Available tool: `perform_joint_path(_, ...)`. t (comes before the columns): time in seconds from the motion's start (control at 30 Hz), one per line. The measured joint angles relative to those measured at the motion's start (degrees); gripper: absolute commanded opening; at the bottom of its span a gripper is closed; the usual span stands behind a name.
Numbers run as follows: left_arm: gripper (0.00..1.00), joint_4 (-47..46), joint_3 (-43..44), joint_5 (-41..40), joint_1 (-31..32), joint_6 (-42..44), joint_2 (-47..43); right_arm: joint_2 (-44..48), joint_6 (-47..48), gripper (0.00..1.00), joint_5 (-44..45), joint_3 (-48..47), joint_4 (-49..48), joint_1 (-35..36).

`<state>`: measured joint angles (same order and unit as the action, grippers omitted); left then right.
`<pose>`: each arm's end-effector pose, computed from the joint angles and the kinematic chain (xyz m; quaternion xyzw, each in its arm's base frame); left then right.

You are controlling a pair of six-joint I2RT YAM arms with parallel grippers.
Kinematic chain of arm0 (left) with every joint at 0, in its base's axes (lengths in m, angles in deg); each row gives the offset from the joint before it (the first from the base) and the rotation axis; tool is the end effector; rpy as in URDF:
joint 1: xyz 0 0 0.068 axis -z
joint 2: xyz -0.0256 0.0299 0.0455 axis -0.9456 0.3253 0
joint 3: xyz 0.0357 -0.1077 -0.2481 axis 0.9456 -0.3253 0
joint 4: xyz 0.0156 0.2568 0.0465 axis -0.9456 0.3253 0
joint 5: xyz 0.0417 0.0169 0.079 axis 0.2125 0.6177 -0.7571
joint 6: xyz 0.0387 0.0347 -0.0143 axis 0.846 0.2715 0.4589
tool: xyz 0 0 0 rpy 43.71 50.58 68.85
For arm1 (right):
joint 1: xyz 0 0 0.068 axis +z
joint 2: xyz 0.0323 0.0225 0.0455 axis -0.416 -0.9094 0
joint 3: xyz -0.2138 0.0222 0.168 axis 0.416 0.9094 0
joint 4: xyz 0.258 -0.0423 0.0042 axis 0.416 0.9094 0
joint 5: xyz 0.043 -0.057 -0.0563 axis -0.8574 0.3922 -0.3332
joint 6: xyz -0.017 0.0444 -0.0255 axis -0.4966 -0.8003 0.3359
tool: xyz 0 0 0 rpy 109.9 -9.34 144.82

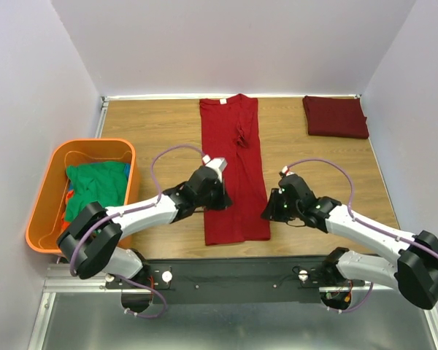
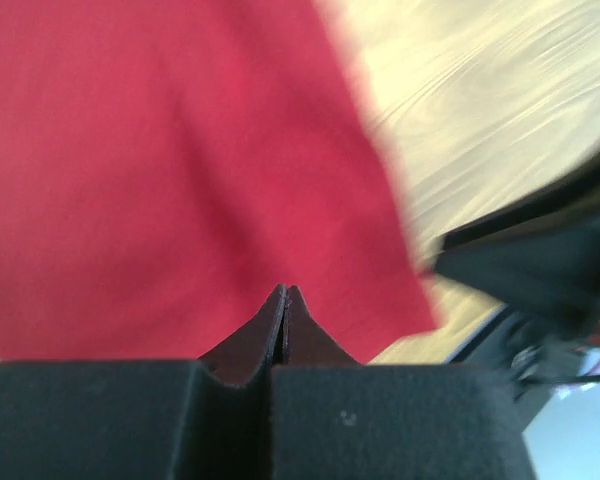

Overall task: Fold and stack the t-shirts
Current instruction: Fold the tshirt

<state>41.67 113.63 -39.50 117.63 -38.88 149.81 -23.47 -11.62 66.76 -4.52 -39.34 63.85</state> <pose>0.1952 -0.2118 0.1986 0.0678 0.8917 -0.3408 0.2900 0.1618 0.1342 0.1866 0.0175 0.9398 0.2372 0.2454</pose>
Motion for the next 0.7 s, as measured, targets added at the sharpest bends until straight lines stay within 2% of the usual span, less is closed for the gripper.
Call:
perform_joint_path(0.27,0.00,2.6,-12.3,-0.7,0.0,-5.1,-3.8,-2.1,-3.0,0.27,-0.7,5.9,-2.4,3.8)
perform_joint_path(0.57,0.00,2.6,-14.0,-2.6,0.0,-12.2,-4.5,-0.3,-6.5,0.28,-0.9,8.4,-4.1,3.8)
perform_joint_path(0.7,0.00,5.3,-14.0,-3.7,0.0,-12.6,-6.5,1.5,-7.3,0.28,-0.8,9.2,-3.4,3.8)
